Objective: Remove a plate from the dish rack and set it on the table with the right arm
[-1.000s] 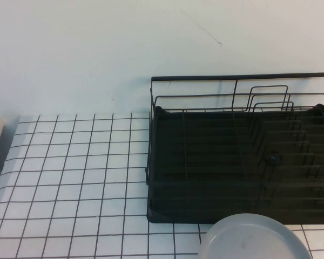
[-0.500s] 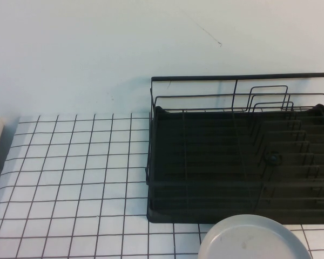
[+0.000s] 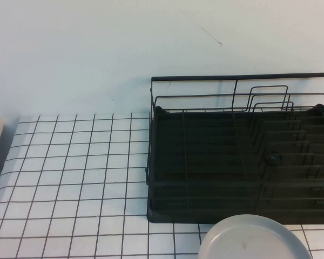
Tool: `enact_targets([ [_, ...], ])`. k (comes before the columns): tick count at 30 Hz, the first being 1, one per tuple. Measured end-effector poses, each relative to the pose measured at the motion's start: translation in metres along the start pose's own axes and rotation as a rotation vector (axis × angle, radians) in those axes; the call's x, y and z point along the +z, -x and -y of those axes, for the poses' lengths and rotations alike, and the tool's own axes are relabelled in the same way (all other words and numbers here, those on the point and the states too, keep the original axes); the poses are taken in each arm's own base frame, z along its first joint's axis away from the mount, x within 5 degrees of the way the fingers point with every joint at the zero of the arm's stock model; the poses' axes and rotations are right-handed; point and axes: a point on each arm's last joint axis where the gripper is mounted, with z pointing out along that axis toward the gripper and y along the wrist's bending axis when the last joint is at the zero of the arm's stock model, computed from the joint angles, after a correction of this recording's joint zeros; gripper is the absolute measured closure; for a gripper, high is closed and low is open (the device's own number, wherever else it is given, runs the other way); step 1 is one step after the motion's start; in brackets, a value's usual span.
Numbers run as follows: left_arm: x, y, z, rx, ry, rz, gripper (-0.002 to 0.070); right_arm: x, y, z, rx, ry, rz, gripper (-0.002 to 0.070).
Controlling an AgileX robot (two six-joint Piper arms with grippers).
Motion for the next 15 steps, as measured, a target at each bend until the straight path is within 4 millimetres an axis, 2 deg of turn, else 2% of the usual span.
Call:
enact_targets([
  [3,0.000,0.000,0.000,0.000,0.000,0.000,0.0678,0.000,-0.002,0.002,-0.006,-0.018,-0.023,0.0674],
  [8,0.000,0.000,0.000,0.000,0.000,0.000,0.0678,-0.003,-0.016,0.016,0.016,-0.183,-0.180,0.0676],
  [12,0.000,0.000,0.000,0.000,0.000,0.000,0.0678,-0.009,-0.014,0.034,-0.028,-0.418,-0.118,0.0676],
  [15,0.000,0.000,0.000,0.000,0.000,0.000,0.0678,-0.004,-0.023,0.048,-0.057,-0.573,-0.050,0.0677],
])
